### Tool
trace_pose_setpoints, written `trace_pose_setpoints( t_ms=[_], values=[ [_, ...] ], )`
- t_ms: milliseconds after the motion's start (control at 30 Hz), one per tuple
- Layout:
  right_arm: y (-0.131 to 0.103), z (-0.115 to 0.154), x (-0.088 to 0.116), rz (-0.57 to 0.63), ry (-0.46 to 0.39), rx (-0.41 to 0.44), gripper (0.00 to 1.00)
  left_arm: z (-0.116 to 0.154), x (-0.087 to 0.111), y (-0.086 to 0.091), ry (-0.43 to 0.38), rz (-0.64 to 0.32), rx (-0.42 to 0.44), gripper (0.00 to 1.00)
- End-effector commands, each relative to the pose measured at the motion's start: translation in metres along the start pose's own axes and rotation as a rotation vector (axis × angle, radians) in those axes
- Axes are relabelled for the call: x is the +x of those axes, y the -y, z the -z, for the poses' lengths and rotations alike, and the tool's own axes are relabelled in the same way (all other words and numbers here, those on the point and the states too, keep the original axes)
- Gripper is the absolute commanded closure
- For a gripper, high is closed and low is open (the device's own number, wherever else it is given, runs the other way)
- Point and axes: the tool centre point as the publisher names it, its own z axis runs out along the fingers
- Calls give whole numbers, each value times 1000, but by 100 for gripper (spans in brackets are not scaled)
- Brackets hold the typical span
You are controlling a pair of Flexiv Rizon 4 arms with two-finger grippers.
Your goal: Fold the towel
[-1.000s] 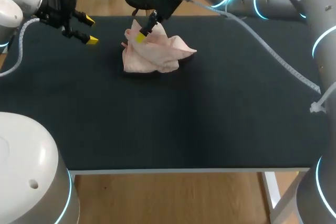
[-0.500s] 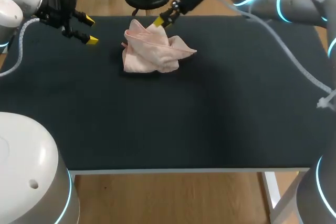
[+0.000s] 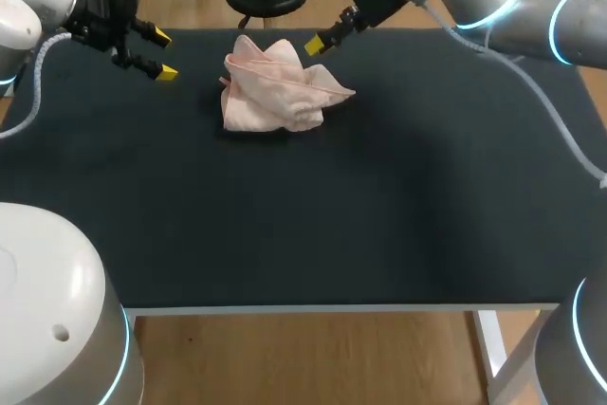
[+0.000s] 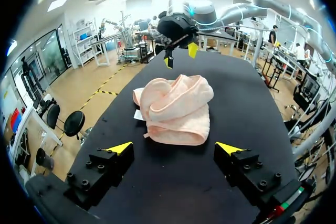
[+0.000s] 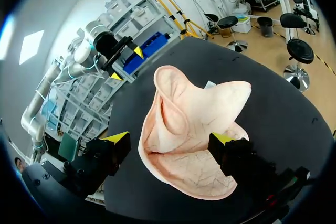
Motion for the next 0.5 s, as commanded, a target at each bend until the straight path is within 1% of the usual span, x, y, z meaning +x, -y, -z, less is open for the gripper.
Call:
trace_pose_setpoints(
  t_ms=[33, 100, 133, 167, 200, 267, 300, 333, 367, 500],
  values=[
    [5, 3, 10, 1, 171, -22, 0, 0, 0, -1, 1, -2, 3, 0],
    [5, 3, 10, 1, 171, -22, 0, 0, 0, -1, 1, -2, 3, 0],
    [11, 9, 8, -81, 185, -58, 0, 0, 0, -1, 1, -2, 3, 0],
    [20, 13, 12, -123, 229, -129, 0, 0, 0, -1, 1, -2, 3, 0],
    [27, 16, 16, -123, 205, -167, 0, 0, 0, -1, 1, -2, 3, 0],
    [38, 19, 24, -170, 223, -234, 0, 0, 0, -1, 1, -2, 3, 0],
    [43, 21, 30, -169, 211, -266, 0, 0, 0, -1, 1, -2, 3, 0],
    [46, 23, 33, -189, 239, -285, 0, 0, 0, -1, 1, -2, 3, 0],
    [49, 25, 38, -177, 247, -305, 0, 0, 0, -1, 1, -2, 3, 0],
    [55, 34, 54, -211, 237, -347, 0, 0, 0, -1, 1, -2, 3, 0]
  ],
)
